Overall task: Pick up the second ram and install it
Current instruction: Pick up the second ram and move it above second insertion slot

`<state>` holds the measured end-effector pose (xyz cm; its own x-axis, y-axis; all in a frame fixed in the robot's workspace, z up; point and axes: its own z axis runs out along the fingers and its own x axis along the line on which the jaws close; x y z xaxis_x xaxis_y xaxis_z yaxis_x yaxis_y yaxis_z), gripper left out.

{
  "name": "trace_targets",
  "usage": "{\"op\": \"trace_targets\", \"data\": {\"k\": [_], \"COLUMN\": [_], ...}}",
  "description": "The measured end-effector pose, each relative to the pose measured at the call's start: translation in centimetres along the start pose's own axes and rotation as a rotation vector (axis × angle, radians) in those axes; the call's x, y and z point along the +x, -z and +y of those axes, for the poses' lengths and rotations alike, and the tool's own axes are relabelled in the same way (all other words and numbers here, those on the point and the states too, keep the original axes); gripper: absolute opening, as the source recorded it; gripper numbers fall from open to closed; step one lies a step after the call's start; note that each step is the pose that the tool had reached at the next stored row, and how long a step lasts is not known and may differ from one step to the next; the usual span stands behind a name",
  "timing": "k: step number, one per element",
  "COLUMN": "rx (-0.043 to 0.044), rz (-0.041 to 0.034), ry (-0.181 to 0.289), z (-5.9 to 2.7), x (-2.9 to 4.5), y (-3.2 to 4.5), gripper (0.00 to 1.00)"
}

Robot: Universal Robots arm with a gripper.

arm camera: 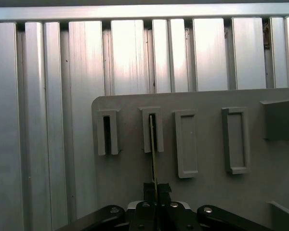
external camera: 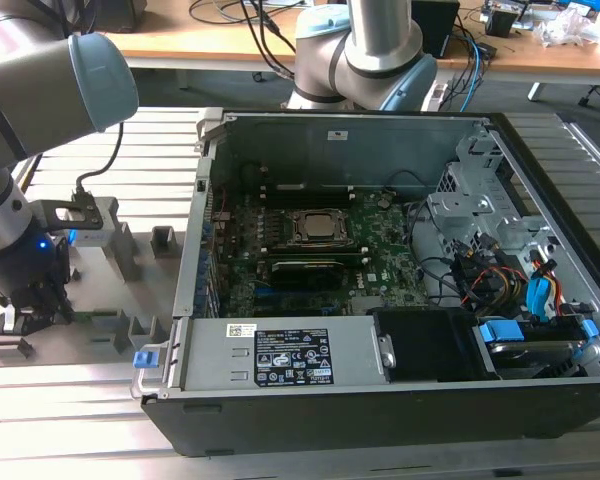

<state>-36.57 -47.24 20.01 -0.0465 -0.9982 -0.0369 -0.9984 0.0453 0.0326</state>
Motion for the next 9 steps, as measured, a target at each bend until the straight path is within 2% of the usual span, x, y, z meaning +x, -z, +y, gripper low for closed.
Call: {"op": "trace_targets", "data": {"k": [5,9], "rx": [0.0003,0.0], "rz": [-0.0002,0.0], "ry": [0.0,0.0], "z": [0.0,0.03], "x": [0.0,-0.03], "y": [0.06,0.91], "gripper": [0.14,0.14]}}
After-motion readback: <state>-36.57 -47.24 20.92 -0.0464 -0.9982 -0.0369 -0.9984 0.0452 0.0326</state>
